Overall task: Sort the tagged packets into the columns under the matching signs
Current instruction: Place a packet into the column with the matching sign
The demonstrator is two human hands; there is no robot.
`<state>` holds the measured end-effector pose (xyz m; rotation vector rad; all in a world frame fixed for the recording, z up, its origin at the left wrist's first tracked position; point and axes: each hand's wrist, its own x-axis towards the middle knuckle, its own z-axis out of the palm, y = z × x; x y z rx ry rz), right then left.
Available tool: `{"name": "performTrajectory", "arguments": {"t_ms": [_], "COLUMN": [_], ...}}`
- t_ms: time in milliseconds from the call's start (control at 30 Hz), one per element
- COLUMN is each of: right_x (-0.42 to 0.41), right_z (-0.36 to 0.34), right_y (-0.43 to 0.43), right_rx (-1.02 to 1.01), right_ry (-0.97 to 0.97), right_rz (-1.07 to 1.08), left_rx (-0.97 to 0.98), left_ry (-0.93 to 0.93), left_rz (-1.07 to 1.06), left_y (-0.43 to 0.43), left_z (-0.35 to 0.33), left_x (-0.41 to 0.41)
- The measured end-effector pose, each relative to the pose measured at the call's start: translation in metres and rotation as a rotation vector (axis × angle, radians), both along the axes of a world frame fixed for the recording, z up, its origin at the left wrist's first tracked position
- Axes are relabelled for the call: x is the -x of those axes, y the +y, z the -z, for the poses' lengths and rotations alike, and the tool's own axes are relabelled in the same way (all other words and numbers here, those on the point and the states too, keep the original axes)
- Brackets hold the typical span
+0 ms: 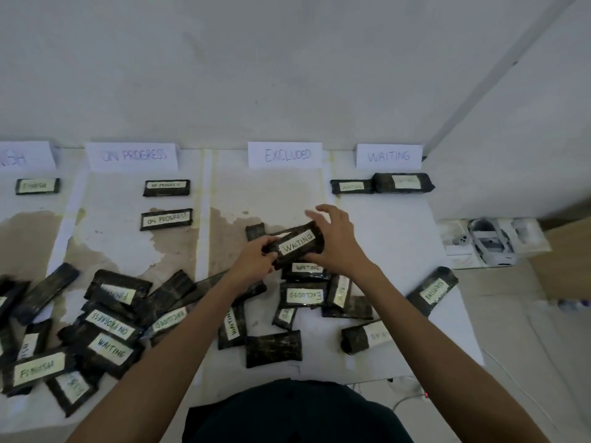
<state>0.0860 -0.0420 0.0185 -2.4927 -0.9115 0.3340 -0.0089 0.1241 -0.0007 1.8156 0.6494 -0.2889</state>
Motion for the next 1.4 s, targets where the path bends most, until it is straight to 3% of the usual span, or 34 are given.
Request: {"name": "performTrajectory", "arguments": {"t_ms": [100,267,400,700,900,1133,1400], "right_x": [-0.019,-0.055,-0.091,-0.180,-0.223,-0.229,-0.178], "right_z": [0.001,0.002,0.008,0.037,0.071,0.084,0.054], "right_y": [-0.037,-0.095,-0.135,-0.193,-0.202,-0.208,-0.222], "right_rx": [0.148,0.189,0.211,0.286,0.291,0.284,0.331], "right_ry": [-0.201,-0.287,-0.266,-0.065,-0.074,-0.048,-0.006], "right_rz": [-0.194,-0.233,-0.177,0.041,0.055,0.054,0.061], "left_rx": [-0.055,-0.064,-0.107,-0.325,-0.431,-0.519,-0.461], "left_ry": [-0.039,-0.089,-0.071,-0.098,-0.146,-0.183,-0.246], "left_rz": [0.115,0.253,0.250,0.493,0.549,0.578,0.626], "left_y": [-0.026,-0.071,-0.100,-0.136,-0.153,-0.160,-0.186], "left_z": [-0.003,-0.004,0.002,0.041,0.073,0.091,0.071], "left_x": [-0.028,-0.075,-0.110,-0.180,-0.220,-0.223,-0.174]}}
